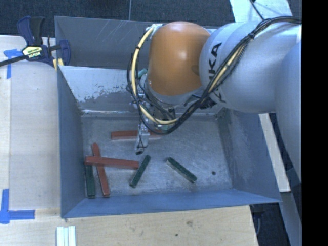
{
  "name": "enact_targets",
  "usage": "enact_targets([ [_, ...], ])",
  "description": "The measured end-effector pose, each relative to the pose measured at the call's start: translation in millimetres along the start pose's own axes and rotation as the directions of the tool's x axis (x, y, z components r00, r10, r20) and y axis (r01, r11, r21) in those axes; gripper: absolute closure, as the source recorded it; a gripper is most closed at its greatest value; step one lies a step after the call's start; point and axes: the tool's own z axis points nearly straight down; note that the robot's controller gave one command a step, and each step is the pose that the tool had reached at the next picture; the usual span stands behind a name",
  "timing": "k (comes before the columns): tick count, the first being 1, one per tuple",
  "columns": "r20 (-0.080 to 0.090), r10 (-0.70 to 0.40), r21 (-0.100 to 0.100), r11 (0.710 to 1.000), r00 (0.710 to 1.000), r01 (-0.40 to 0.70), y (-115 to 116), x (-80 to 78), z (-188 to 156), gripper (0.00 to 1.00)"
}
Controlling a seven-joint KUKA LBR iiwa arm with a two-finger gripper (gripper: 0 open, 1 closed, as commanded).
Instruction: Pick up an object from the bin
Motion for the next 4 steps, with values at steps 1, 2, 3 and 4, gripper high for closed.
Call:
enact_targets([
  [1,0.001,-0.378,0.000,0.926,0.926,0.378,-7.5,-28.0,122.4,0.00],
  [2,0.008,-0.375,0.000,0.927,0.927,0.375,-6.5,-29.8,118.6,1.00],
  [3,0.017,-0.552,0.007,0.834,0.833,0.552,-22.1,-35.4,-80.9,1.00],
  [4,0.008,-0.550,0.002,0.835,0.835,0.550,-22.1,-33.9,-75.5,1.00],
])
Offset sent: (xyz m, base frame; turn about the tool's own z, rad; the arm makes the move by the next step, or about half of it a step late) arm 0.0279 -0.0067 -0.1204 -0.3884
